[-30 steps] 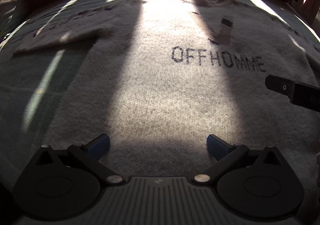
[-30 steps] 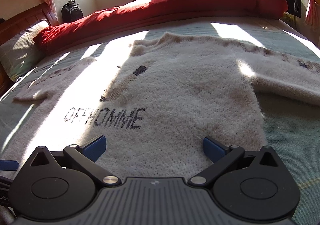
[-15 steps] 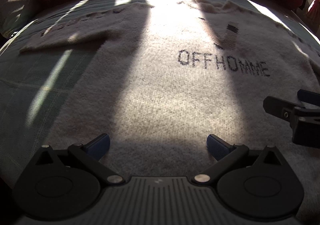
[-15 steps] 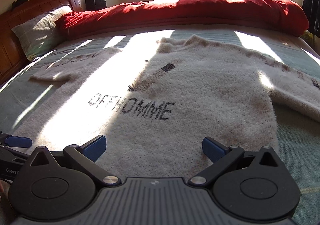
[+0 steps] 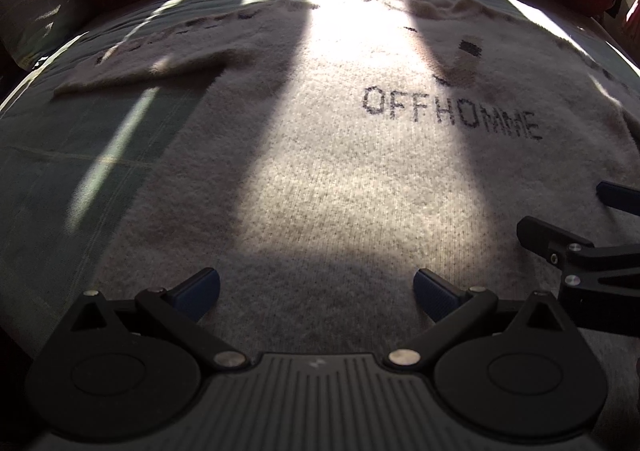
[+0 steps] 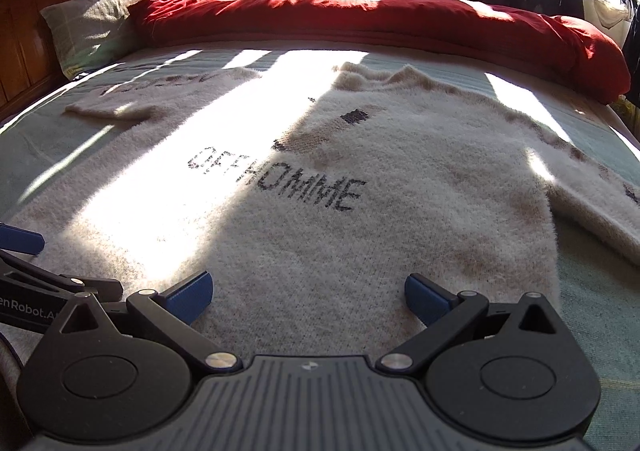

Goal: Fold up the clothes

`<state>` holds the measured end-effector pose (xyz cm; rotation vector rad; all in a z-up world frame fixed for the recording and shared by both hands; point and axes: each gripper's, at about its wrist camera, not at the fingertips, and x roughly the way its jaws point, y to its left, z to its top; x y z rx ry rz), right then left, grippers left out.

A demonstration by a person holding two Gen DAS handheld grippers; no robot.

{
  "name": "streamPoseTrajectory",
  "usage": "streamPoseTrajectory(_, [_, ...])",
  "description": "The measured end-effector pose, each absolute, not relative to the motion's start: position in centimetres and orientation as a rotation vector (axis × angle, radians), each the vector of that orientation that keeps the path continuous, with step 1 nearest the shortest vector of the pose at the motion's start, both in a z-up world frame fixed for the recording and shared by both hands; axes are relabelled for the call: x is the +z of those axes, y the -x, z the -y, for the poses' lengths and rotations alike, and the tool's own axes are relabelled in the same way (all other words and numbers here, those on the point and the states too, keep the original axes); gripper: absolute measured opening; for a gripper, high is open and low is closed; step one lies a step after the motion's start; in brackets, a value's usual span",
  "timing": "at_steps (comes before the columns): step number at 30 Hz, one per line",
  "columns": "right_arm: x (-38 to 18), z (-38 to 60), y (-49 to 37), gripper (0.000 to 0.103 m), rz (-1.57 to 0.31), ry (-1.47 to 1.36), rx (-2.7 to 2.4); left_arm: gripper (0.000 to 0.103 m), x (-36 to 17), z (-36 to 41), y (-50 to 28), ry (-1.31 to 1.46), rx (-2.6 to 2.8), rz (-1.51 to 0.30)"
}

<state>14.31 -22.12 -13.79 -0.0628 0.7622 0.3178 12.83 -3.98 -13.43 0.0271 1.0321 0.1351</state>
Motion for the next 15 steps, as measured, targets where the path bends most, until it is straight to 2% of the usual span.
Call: streamPoseTrajectory(15, [-13.58, 22.27, -13.88, 0.103, -0.767, 0.061, 0.319, 0.102, -13.26, 4.47, -12.54, -0.041, 0.134, -1.053])
